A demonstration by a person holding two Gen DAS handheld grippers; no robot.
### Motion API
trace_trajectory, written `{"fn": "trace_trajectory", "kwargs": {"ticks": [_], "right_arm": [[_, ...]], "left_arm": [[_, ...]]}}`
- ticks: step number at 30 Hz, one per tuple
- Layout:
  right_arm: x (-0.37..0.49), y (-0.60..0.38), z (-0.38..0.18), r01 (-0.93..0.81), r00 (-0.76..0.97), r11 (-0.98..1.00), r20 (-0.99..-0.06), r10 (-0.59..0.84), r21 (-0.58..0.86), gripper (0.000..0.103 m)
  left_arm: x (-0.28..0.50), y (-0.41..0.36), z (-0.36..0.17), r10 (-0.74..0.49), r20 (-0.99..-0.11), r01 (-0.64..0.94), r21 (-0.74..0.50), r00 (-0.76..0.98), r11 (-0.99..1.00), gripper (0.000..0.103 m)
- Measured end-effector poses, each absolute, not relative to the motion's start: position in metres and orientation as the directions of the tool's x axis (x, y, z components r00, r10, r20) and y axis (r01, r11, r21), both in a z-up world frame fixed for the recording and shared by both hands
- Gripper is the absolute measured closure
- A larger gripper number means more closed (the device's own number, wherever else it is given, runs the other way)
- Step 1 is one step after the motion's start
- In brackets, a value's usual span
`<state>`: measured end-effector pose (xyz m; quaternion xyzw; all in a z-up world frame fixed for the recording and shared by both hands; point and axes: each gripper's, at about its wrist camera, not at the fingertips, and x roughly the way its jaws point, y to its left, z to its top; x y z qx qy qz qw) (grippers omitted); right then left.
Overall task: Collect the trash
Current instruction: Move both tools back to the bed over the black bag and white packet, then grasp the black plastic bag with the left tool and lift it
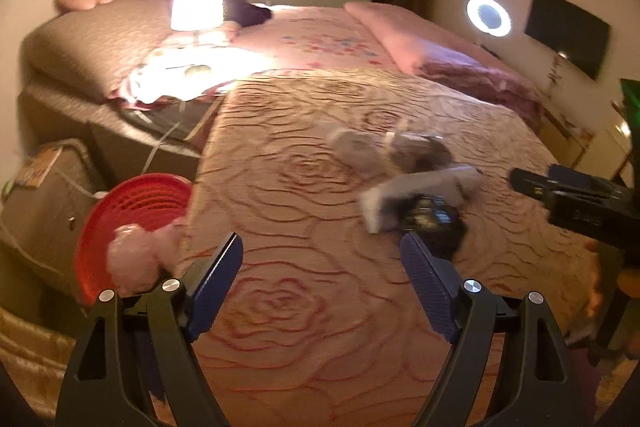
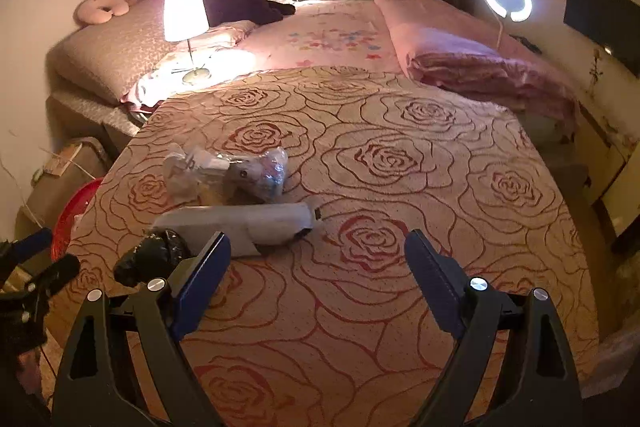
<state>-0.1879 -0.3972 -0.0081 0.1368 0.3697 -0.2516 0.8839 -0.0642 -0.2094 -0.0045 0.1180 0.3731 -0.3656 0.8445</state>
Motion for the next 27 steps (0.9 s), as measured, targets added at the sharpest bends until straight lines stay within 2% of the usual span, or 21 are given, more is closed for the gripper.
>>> {"fn": "trace_trajectory", "kwargs": {"ticks": [8, 18, 22, 25, 27], "right_arm": [[-0.195, -0.417, -0.016, 0.574, 0.595, 0.81, -0.74, -0.314, 0.118, 0.017], [-0.2, -0.433, -0.021, 0.599, 0.588, 0.785, -0.751, -0.3, 0.156, 0.017], [-0.198, -0.432, -0.024, 0.591, 0.589, 0.79, -0.756, -0.285, 0.162, 0.017], [-0.195, -0.428, -0.027, 0.582, 0.588, 0.798, -0.76, -0.277, 0.159, 0.017], [-0.193, -0.425, -0.028, 0.574, 0.591, 0.804, -0.759, -0.273, 0.157, 0.017]], "left_arm": [[-0.076, -0.256, -0.005, -0.57, -0.734, 0.783, -0.084, 0.369, 0.616, 0.025], [-0.07, -0.293, -0.036, -0.53, -0.786, 0.801, -0.077, 0.318, 0.594, 0.027], [-0.067, -0.292, -0.042, -0.521, -0.801, 0.803, -0.088, 0.295, 0.59, 0.056], [-0.064, -0.288, -0.042, -0.53, -0.799, 0.796, -0.109, 0.286, 0.595, 0.066], [-0.061, -0.282, -0.04, -0.541, -0.794, 0.789, -0.133, 0.277, 0.6, 0.068]]}}
